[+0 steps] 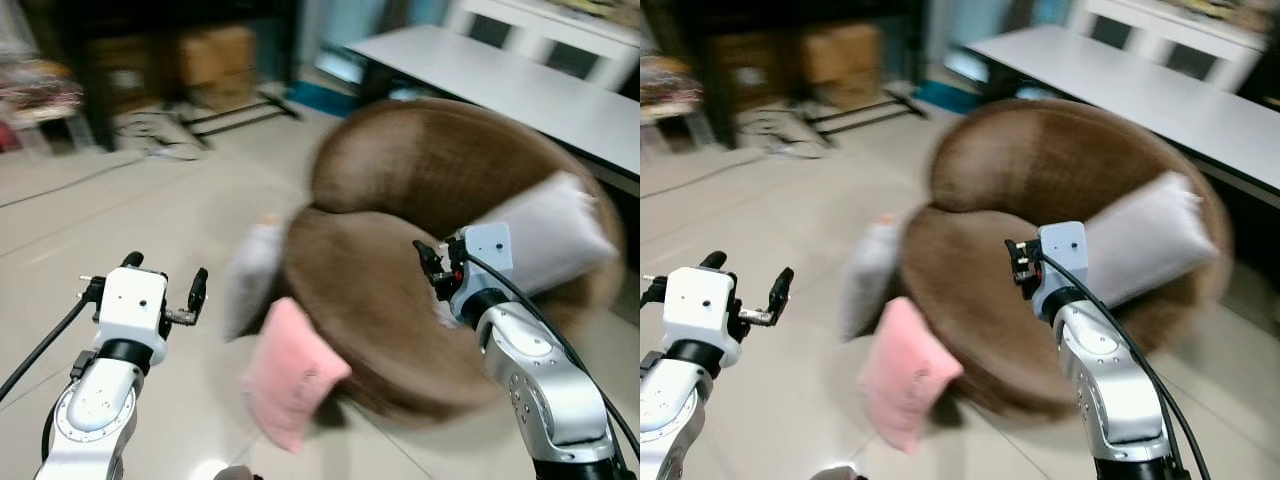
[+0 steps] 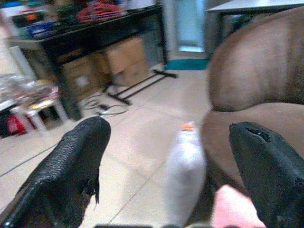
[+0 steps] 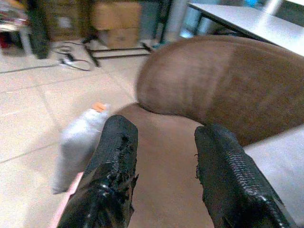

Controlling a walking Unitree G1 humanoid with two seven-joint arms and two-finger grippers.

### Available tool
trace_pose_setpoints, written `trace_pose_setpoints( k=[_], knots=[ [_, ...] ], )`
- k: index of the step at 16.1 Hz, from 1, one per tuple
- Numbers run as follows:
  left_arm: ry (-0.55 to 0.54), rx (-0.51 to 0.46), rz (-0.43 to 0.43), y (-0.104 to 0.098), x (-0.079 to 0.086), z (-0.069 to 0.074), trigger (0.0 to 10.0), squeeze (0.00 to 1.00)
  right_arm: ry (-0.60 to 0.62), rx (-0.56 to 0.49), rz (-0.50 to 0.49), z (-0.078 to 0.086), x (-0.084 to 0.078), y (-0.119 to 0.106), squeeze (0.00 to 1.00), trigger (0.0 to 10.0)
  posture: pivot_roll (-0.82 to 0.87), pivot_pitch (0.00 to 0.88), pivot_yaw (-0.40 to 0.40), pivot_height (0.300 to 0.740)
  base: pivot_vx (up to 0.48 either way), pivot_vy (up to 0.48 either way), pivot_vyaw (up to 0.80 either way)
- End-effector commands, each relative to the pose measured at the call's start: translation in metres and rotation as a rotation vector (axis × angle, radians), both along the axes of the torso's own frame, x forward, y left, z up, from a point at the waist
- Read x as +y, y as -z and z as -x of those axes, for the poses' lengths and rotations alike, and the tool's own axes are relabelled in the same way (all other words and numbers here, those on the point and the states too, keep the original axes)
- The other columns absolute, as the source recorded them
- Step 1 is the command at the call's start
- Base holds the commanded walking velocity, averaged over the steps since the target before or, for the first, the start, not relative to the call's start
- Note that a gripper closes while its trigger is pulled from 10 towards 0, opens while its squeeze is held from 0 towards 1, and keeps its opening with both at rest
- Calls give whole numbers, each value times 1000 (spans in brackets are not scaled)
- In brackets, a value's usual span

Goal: Move the pillow to the sofa from floor

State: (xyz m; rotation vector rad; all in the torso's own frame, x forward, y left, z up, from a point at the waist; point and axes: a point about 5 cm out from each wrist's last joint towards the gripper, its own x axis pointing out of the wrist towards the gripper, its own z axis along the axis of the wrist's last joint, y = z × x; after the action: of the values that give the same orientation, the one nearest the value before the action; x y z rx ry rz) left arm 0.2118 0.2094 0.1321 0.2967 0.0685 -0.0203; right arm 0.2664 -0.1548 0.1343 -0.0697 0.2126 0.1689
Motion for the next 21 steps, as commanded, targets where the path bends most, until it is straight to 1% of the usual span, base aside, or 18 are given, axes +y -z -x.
trace_pose_setpoints(
  k=[1, 3, 5, 7, 8, 10, 15, 16, 17, 18, 21],
  knots=[
    [9, -4, -2, 0, -2, -1, 10000, 0, 15, -11, 4, -1, -2, -2, 0, 10000, -19, 0, -110, 740, 296, 0, 800],
    [10, -11, 1, -1, -2, -3, 10000, 0, 17, -17, -42, -2, -1, -4, 0, 10000, -20, 0, -111, 740, 294, 0, 0],
    [12, -14, 5, -1, -3, -3, 10000, 0, -9, -16, -21, -2, 1, -4, 0, 10000, -20, 0, -111, 740, 298, 0, 0],
    [13, -17, 6, -1, -3, -4, 10000, 0, -35, -17, -11, -2, 4, -4, 0, 10000, -20, 0, -111, 740, 294, 0, 800],
    [13, -19, 8, -2, -3, -4, 10000, 0, -25, -15, -14, -2, 4, -4, 0, 10000, -20, 0, -111, 740, 296, 0, 800],
    [13, -20, 9, -2, -3, -4, 10000, 0, 6, -4, -50, -3, 1, -3, 0, 10000, -20, 0, -111, 740, 296, 0, 0],
    [13, -25, 9, -2, -4, -5, 10000, 0, 1, -4, -41, -3, 1, -2, 0, 10000, -20, 0, -112, 740, 297, 0, 0],
    [11, -35, 7, -3, -4, -6, 10000, 0, 44, -5, -38, -5, -3, -2, 0, 10000, -22, 0, -112, 740, 0, 0, 0],
    [13, -37, 5, -3, -4, -7, 10000, 0, 54, -2, -39, -5, -5, -1, 0, 10000, -22, 0, -112, 740, 0, 0, 0],
    [14, -40, -6, -3, -5, -8, 10000, 0, 75, -6, -61, -6, -9, -2, 0, 10000, -24, 0, -113, 725, 0, 0, 0],
    [5, -33, -14, -1, -4, -7, 10000, 0, 71, -8, -61, -5, -9, -2, 0, 10000, -24, 0, -113, 700, 0, 0, 0]
  ],
)
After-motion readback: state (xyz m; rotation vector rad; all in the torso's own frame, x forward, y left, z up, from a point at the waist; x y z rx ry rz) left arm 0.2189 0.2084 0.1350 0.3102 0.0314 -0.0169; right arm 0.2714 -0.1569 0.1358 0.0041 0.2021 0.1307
